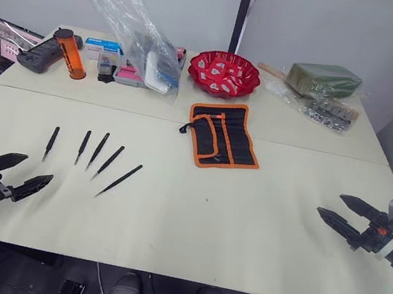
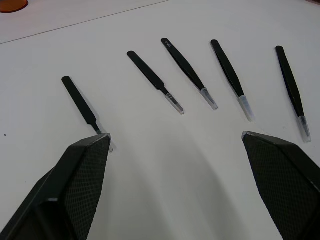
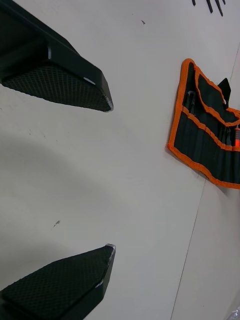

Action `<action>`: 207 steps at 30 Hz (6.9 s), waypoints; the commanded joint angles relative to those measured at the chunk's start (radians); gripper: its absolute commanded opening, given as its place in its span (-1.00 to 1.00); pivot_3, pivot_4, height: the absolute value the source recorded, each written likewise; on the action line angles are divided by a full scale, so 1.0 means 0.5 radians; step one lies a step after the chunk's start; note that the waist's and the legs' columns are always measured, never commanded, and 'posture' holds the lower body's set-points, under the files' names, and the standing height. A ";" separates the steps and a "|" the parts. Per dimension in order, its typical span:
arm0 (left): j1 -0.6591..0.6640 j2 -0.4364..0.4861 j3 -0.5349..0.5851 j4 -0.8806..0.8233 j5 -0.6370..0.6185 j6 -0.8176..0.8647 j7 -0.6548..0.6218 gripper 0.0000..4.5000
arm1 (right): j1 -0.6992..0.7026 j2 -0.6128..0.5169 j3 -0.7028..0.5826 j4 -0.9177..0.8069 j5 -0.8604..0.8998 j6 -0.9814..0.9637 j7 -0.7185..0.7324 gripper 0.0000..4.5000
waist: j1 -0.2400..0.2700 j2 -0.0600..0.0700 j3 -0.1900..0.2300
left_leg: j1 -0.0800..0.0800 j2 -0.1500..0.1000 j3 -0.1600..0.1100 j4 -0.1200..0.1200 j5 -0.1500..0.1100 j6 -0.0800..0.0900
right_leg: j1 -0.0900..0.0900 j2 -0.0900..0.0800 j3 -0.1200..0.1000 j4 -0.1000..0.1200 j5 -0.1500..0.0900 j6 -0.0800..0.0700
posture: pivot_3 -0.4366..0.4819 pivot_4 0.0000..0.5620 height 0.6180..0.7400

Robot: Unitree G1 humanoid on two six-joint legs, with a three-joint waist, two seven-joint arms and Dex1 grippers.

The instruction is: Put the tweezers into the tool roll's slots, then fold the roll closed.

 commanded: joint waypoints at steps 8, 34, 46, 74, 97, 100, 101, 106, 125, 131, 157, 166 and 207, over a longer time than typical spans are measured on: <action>0.153 -0.174 0.095 -0.683 -0.310 0.288 0.203 0.99 | -0.367 0.196 0.312 -0.276 0.041 0.318 -0.239 1.00 | -0.033 0.000 0.000 | 0.001 0.001 0.000 0.000 0.000 0.000 | 0.000 0.000 0.000 0.003 0.001 -0.001 | -0.05 -0.47 1.00; 0.001 -0.283 -0.291 -1.214 -0.529 0.615 0.634 0.99 | -1.380 1.337 0.941 0.272 -0.344 0.628 -1.143 1.00 | -0.041 0.000 0.000 | -0.002 0.001 0.000 0.000 0.000 0.000 | -0.005 0.002 0.000 0.004 0.012 -0.012 | -0.05 -0.47 1.00; -0.018 -0.286 -0.292 -1.230 -0.597 0.694 0.636 0.99 | -1.506 1.387 0.827 0.663 -0.477 0.371 -1.299 1.00 | -0.044 0.000 0.000 | -0.003 0.001 0.000 -0.002 0.000 0.000 | -0.007 0.003 0.000 0.005 0.012 -0.012 | -0.05 -0.47 1.00; 0.001 -0.298 -0.326 -1.245 -0.615 0.698 0.610 1.00 | -1.482 1.722 0.405 0.698 -0.220 0.603 -1.643 -0.13 | -0.047 0.000 0.000 | -0.004 0.002 0.000 -0.002 0.000 0.000 | -0.010 0.003 0.000 0.007 0.011 -0.013 | -0.05 -0.47 1.00; -0.154 -0.208 -0.436 -1.095 -0.574 0.681 0.470 1.00 | -1.118 1.182 0.777 -0.270 0.012 1.435 -1.245 -0.99 | -0.046 0.001 0.000 | -0.013 0.002 0.000 -0.006 0.000 0.000 | -0.020 0.003 0.000 0.003 0.010 -0.014 | -0.05 -0.47 1.00; -0.208 -0.185 -0.469 -1.049 -0.551 0.671 0.414 1.00 | -1.070 0.983 0.982 -0.441 -0.026 1.430 -1.024 -0.99 | -0.047 0.001 0.000 | -0.019 0.002 0.000 -0.006 0.000 0.001 | -0.029 0.003 0.000 0.005 0.010 -0.013 | -0.05 -0.47 1.00; -0.228 -0.171 -0.485 -1.032 -0.535 0.663 0.390 1.00 | -1.054 0.900 1.059 -0.502 -0.046 1.403 -0.938 -0.99 | -0.045 0.000 0.000 | -0.019 0.002 0.000 -0.006 0.000 0.001 | -0.029 0.003 0.000 0.006 0.010 -0.013 | -0.05 -0.47 1.00; -0.319 -0.117 -0.556 -0.947 -0.473 0.616 0.276 1.00 | -1.009 0.656 1.218 -0.677 -0.062 1.321 -0.698 -0.99 | -0.042 0.000 0.000 | -0.021 0.001 0.000 -0.006 0.000 0.001 | -0.029 0.003 0.001 0.002 0.007 -0.008 | -0.05 -0.47 1.00; -0.806 -0.026 -0.924 -0.519 -0.133 0.339 -0.099 1.00 | -0.897 0.717 1.432 -0.852 -0.100 1.420 -0.778 -0.99 | -0.030 0.000 0.000 | -0.022 0.001 0.000 -0.002 0.001 0.001 | -0.029 0.004 0.000 0.005 0.005 -0.002 | -0.05 -0.47 1.00; -1.283 0.045 -1.325 -0.010 0.342 -0.249 -0.484 1.00 | -0.913 0.735 1.380 -0.946 -0.019 1.472 -0.746 -0.99 | -0.018 0.000 0.000 | -0.023 0.001 0.000 -0.002 0.001 0.000 | -0.029 0.004 0.000 0.004 0.005 -0.002 | -0.05 -0.47 1.00; -2.492 -0.626 -1.772 1.774 1.052 -1.626 -0.865 -0.26 | -0.980 0.754 1.303 -0.909 -0.025 1.529 -0.870 -1.00 | 0.004 0.000 0.000 | -0.033 -0.001 -0.004 0.005 0.002 0.002 | -0.034 0.005 0.000 0.014 0.007 -0.001 | -0.05 -0.47 1.00; -2.381 -0.612 -1.740 1.640 0.997 -1.665 -0.948 -0.99 | -0.972 0.747 1.293 -0.913 -0.007 1.531 -0.856 -1.00 | 0.002 0.000 0.000 | -0.033 -0.001 -0.004 0.006 0.002 0.002 | -0.034 0.005 0.000 0.015 0.008 -0.003 | -0.05 -0.47 1.00; -1.989 -0.325 -1.959 1.152 1.241 -1.868 -0.799 -1.00 | -0.945 0.854 1.304 -0.536 -0.035 1.086 -0.689 -0.54 | -0.016 0.000 0.000 | -0.009 -0.001 -0.005 0.006 0.006 0.008 | -0.012 0.006 -0.001 0.017 0.005 0.003 | -0.05 -0.47 1.00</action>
